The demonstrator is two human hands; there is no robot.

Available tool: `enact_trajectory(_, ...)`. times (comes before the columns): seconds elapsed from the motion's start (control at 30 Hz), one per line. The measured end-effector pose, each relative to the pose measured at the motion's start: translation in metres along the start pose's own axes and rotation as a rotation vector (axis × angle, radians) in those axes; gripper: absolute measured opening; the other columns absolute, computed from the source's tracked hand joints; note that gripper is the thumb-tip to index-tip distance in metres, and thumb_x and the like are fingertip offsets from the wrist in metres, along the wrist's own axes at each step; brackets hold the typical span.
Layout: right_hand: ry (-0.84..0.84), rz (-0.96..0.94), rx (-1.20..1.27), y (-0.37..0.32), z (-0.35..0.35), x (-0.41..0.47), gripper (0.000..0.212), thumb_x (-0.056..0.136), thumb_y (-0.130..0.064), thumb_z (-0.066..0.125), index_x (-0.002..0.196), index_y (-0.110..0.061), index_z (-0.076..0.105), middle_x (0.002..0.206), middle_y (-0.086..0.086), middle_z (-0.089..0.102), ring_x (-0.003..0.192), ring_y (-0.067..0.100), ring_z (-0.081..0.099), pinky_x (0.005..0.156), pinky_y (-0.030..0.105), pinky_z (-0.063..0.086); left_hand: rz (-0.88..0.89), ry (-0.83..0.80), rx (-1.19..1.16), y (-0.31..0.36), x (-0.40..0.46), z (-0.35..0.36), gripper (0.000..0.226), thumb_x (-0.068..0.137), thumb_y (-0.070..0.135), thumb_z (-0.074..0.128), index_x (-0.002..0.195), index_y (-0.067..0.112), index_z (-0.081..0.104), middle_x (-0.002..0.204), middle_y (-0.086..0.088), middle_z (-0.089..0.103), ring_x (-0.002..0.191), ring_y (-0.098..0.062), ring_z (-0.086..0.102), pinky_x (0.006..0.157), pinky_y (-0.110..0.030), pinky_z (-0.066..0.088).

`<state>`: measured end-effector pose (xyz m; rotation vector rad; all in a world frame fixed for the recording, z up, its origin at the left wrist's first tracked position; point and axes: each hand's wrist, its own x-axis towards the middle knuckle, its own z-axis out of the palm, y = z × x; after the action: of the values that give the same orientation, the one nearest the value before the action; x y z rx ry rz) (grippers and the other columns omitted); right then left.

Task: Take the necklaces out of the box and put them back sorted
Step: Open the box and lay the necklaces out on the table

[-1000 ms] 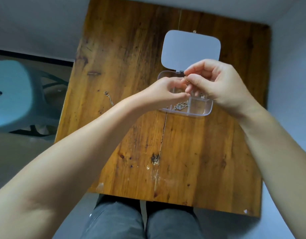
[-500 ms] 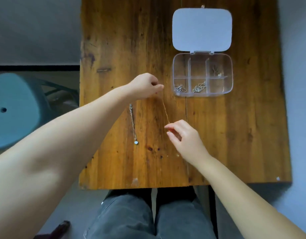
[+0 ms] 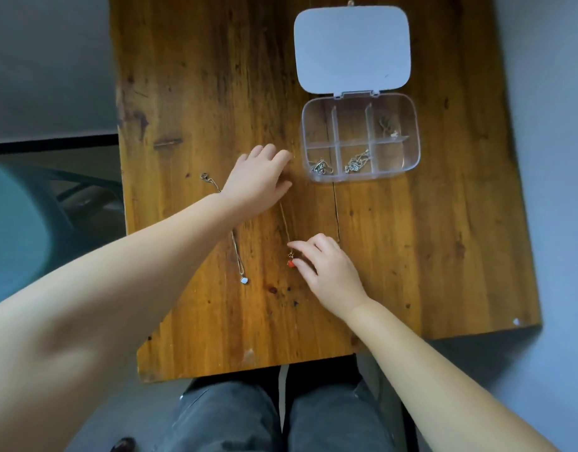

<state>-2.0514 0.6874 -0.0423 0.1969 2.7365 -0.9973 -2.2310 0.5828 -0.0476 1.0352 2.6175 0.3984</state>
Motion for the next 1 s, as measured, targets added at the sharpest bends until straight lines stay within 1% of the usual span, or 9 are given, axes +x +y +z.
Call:
enact_trajectory(0.13, 0.340, 0.056, 0.068, 0.024, -0.075, 0.041, 0.021, 0.095, -0.013, 0.050, 0.109, -0.012, 0.065, 0.101, 0.006, 0.061, 0.084, 0.013, 0.056, 0.065, 0.014, 0.039, 0.022, 0.140, -0.098, 0.029, 0.005, -0.008, 0.041, 0.092, 0.025, 0.055, 0.128, 0.009, 0.046, 0.117, -0.016, 0.056, 0.106, -0.033, 0.050, 0.082, -0.041, 0.045)
enact_trajectory(0.2, 0.380, 0.125, -0.016, 0.044, -0.116, 0.074, 0.024, 0.096, -0.009, 0.044, 0.111, -0.010, 0.063, 0.114, 0.010, 0.061, 0.094, 0.018, 0.059, 0.071, 0.011, 0.039, 0.076, 0.125, -0.053, 0.045, 0.007, -0.006, 0.032, 0.091, 0.024, 0.058, 0.119, 0.008, 0.057, 0.109, -0.016, 0.057, 0.101, -0.032, 0.050, 0.076, -0.038, 0.044)
enact_trajectory(0.27, 0.251, 0.218, -0.158, 0.063, -0.147, 0.108, 0.033, 0.095, -0.003, 0.040, 0.120, -0.010, 0.060, 0.126, 0.013, 0.057, 0.106, 0.028, 0.058, 0.079, 0.022, 0.044, 0.051, 0.119, -0.056, 0.056, 0.009, -0.003, 0.024, 0.090, 0.022, 0.059, 0.108, 0.008, 0.066, 0.100, -0.014, 0.057, 0.096, -0.030, 0.049, 0.071, -0.035, 0.040)
enact_trajectory(0.33, 0.003, 0.253, -0.403, 0.074, -0.166, 0.135, 0.043, 0.090, 0.003, 0.039, 0.127, -0.013, 0.055, 0.130, 0.015, 0.055, 0.111, 0.035, 0.054, 0.082, 0.035, 0.047, -0.025, 0.124, -0.088, 0.062, 0.012, 0.000, 0.022, 0.091, 0.020, 0.059, 0.105, 0.007, 0.069, 0.097, -0.014, 0.058, 0.094, -0.030, 0.049, 0.069, -0.034, 0.040)
enact_trajectory(0.4, -0.224, 0.206, -0.658, 0.075, -0.173, 0.152, 0.046, 0.087, 0.003, 0.041, 0.129, -0.015, 0.053, 0.127, 0.015, 0.055, 0.107, 0.037, 0.055, 0.071, 0.037, 0.047, -0.071, 0.124, -0.098, 0.064, 0.012, 0.001, 0.022, 0.091, 0.021, 0.058, 0.104, 0.007, 0.070, 0.097, -0.015, 0.059, 0.093, -0.031, 0.048, 0.069, -0.036, 0.041)
enact_trajectory(0.5, -0.405, 0.140, -0.931, 0.067, -0.172, 0.160, 0.038, 0.087, -0.004, 0.045, 0.124, -0.011, 0.054, 0.122, 0.016, 0.052, 0.100, 0.037, 0.056, 0.062, 0.034, 0.039, -0.102, 0.136, -0.092, 0.067, 0.011, 0.001, 0.022, 0.090, 0.024, 0.059, 0.102, 0.009, 0.070, 0.097, -0.014, 0.060, 0.092, -0.030, 0.048, 0.070, -0.039, 0.044)
enact_trajectory(0.67, -0.423, 0.088, -0.991, 0.068, -0.175, 0.157, 0.032, 0.087, -0.005, 0.049, 0.117, -0.009, 0.056, 0.116, 0.016, 0.052, 0.088, 0.032, 0.052, 0.063, 0.034, 0.039, -0.171, 0.152, -0.089, 0.073, 0.008, 0.004, 0.020, 0.090, 0.024, 0.060, 0.099, 0.010, 0.070, 0.099, -0.012, 0.060, 0.092, -0.029, 0.048, 0.072, -0.039, 0.044)
enact_trajectory(0.87, -0.390, 0.027, -1.077, 0.072, -0.170, 0.153, 0.040, 0.087, -0.003, 0.047, 0.127, -0.008, 0.049, 0.123, 0.016, 0.051, 0.104, 0.037, 0.056, 0.065, 0.035, 0.038, -0.201, 0.141, -0.085, 0.075, 0.008, 0.003, 0.019, 0.090, 0.025, 0.059, 0.097, 0.011, 0.070, 0.100, -0.012, 0.059, 0.095, -0.029, 0.047, 0.074, -0.040, 0.042)
enact_trajectory(1.0, -0.337, 0.036, -1.184, 0.072, -0.156, 0.148, 0.049, 0.087, -0.006, 0.051, 0.134, -0.003, 0.040, 0.131, 0.016, 0.044, 0.096, 0.030, 0.058, 0.049, 0.029, 0.030, -0.215, 0.142, -0.091, 0.076, 0.007, 0.003, 0.018, 0.091, 0.023, 0.058, 0.097, 0.012, 0.070, 0.100, -0.011, 0.059, 0.094, -0.028, 0.046, 0.072, -0.036, 0.038)
